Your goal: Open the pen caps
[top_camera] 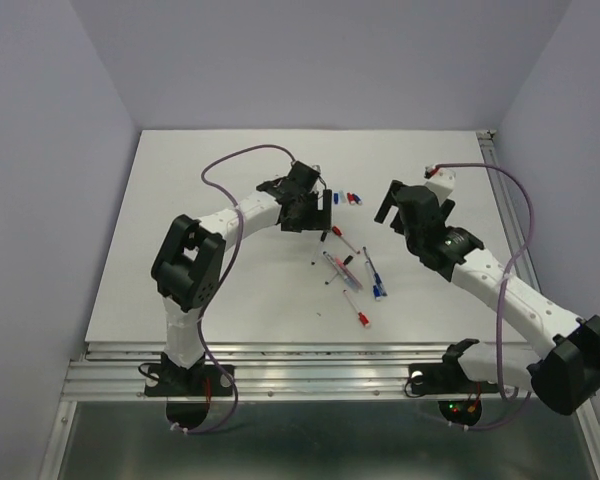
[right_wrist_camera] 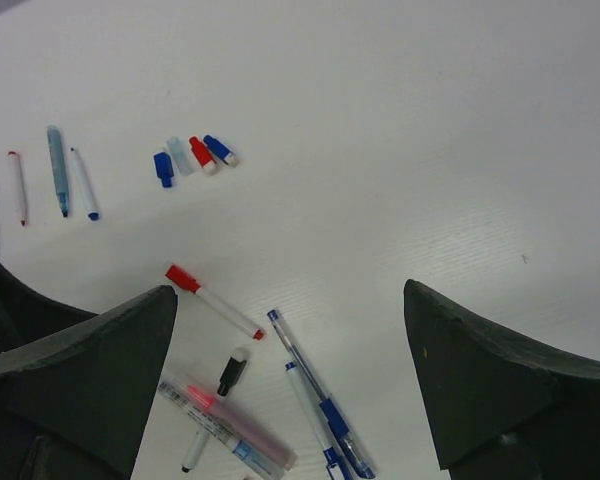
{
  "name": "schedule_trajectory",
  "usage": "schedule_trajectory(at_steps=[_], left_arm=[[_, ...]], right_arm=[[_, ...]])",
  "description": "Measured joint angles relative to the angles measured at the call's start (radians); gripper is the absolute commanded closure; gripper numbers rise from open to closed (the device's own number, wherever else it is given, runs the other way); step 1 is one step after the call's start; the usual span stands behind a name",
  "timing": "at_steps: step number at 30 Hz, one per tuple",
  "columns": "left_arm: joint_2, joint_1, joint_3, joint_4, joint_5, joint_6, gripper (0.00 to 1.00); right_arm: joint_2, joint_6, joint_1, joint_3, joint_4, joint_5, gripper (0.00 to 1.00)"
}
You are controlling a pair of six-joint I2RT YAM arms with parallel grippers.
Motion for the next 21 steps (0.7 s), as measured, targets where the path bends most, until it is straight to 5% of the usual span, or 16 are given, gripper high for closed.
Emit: schedule_trajectory(at_steps=[21], left_arm=[[0.215, -0.085, 0.171, -0.172, -0.159, 0.023, 0.29]], right_arm=[[-0.145, -0.010, -0.019, -0.072, -0.047, 0.051, 0.00]])
